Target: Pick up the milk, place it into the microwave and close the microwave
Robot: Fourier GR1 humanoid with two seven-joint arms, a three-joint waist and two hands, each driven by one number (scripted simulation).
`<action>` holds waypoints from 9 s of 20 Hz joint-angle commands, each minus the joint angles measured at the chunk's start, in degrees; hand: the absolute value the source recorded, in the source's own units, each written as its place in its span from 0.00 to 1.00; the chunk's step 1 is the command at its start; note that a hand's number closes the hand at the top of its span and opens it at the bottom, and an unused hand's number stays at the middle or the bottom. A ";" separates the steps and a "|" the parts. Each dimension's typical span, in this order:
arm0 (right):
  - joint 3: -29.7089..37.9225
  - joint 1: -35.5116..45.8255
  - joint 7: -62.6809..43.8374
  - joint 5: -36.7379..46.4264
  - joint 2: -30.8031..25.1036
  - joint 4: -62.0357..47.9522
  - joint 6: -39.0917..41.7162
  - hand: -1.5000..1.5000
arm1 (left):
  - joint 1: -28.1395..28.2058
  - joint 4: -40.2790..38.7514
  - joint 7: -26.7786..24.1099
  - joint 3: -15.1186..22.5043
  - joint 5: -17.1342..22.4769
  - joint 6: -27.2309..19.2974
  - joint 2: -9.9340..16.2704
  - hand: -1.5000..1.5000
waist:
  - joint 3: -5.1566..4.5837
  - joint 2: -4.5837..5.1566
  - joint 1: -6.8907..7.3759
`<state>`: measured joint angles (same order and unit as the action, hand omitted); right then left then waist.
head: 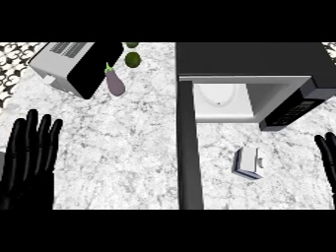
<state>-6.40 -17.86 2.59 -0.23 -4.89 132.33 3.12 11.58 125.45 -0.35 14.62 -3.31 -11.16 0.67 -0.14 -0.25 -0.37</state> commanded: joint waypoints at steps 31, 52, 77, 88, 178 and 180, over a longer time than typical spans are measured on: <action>-3.51 -5.27 16.89 15.21 3.33 -19.37 -6.40 0.00 | 48.78 9.35 -34.72 -3.30 14.74 17.24 10.37 0.00 | 0.16 0.10 1.23; 10.56 10.39 31.05 12.38 -0.94 -52.77 -9.03 0.00 | 58.78 6.43 -45.64 -9.27 18.06 27.38 9.90 0.00 | 0.16 0.06 1.35; 12.24 25.33 47.76 23.29 -0.87 -89.91 -25.65 1.00 | 59.77 6.35 -45.17 -14.03 20.06 32.39 7.71 0.00 | 0.18 0.23 1.49; 17.93 37.23 59.36 21.26 -7.24 -108.73 -22.49 1.00 | 57.34 1.74 -46.45 -13.85 19.14 35.00 6.79 0.00 | 0.32 0.55 2.38; 25.57 57.46 50.37 15.94 -3.38 -115.23 -7.58 0.00 | 36.86 -1.66 -29.13 -5.02 4.51 35.25 2.39 0.00 | 0.10 -0.27 -0.33; 25.32 57.17 48.57 15.17 -3.93 -112.28 -6.17 0.00 | 35.61 -1.72 -27.82 -1.57 1.14 33.89 1.05 0.00 | 0.10 -0.28 -0.45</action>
<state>19.17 43.53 51.03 16.14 -8.31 16.86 -5.69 48.22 124.32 -28.84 8.62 2.79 24.07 3.40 -0.14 -0.54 0.37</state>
